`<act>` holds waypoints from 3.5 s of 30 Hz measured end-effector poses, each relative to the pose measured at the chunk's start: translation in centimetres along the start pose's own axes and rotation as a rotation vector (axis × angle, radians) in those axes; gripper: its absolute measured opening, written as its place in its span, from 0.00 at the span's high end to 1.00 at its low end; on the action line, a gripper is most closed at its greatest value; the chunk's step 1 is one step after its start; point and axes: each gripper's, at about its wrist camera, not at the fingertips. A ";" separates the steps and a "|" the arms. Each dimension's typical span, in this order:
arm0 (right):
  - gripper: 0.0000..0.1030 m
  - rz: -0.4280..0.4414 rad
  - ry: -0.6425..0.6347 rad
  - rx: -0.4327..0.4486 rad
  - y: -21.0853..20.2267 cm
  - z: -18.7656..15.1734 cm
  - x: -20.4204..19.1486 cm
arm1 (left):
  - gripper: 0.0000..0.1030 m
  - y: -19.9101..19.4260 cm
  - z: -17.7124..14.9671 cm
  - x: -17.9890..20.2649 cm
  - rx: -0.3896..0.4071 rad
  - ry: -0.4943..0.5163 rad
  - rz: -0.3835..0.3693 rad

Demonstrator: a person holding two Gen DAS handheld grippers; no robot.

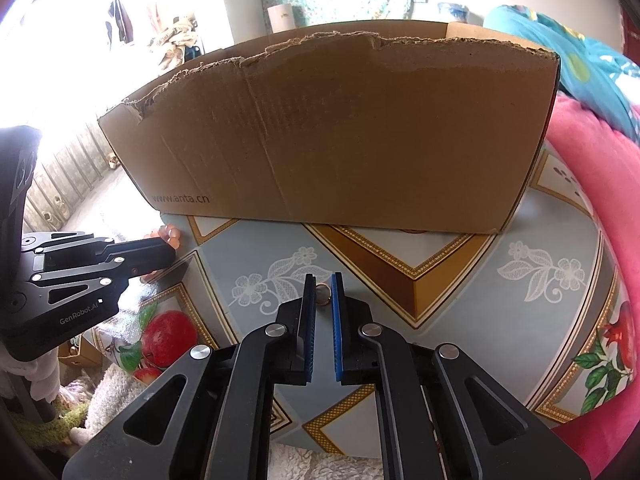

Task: Organize jewelry
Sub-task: 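Close the left tool on the bracelet while the right tool closes on the gold ring, then lift both tools and carry the bracelet and gold ring over the box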

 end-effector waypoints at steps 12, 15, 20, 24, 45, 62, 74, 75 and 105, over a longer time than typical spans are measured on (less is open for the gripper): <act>0.92 -0.033 -0.074 0.001 -2.0 -1.3 0.0 | 0.91 -0.1 -0.4 -0.3 0.006 -0.001 -0.010; 0.92 -0.060 -0.099 -0.011 -1.6 -1.4 -0.5 | 0.91 -0.1 -0.4 -0.3 0.005 -0.001 -0.009; 0.94 -0.087 -0.110 -0.016 -0.6 -0.8 -0.6 | 0.91 -0.1 -0.4 -0.2 0.004 -0.002 -0.010; 0.94 -0.111 -0.123 -0.011 -0.1 -0.3 -0.7 | 0.91 -0.2 -0.4 -0.2 0.005 -0.003 -0.010; 0.81 -0.060 -0.148 0.007 1.6 0.6 -1.4 | 0.91 -0.2 -0.3 -0.2 0.003 -0.001 -0.016; 0.91 -0.028 -0.087 0.014 0.2 1.5 2.3 | 0.91 -0.1 -0.2 -0.2 0.003 -0.001 -0.016; 0.91 -0.012 -0.049 0.019 -1.4 1.5 3.9 | 0.91 0.0 0.0 0.1 0.003 0.010 -0.006; 0.91 -0.012 -0.050 0.018 -1.5 1.5 4.1 | 0.91 0.0 0.0 0.1 0.003 0.010 -0.006; 0.91 0.049 0.041 0.101 -6.8 3.4 7.0 | 0.91 -5.9 0.5 -3.2 0.188 -0.013 -0.257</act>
Point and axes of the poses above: each gripper's, at about its wrist camera, not at the fingertips, and y roughly the way its jaws point, x to its right, z to its top, and after that the axes turned 3 degrees about -y, right-handed
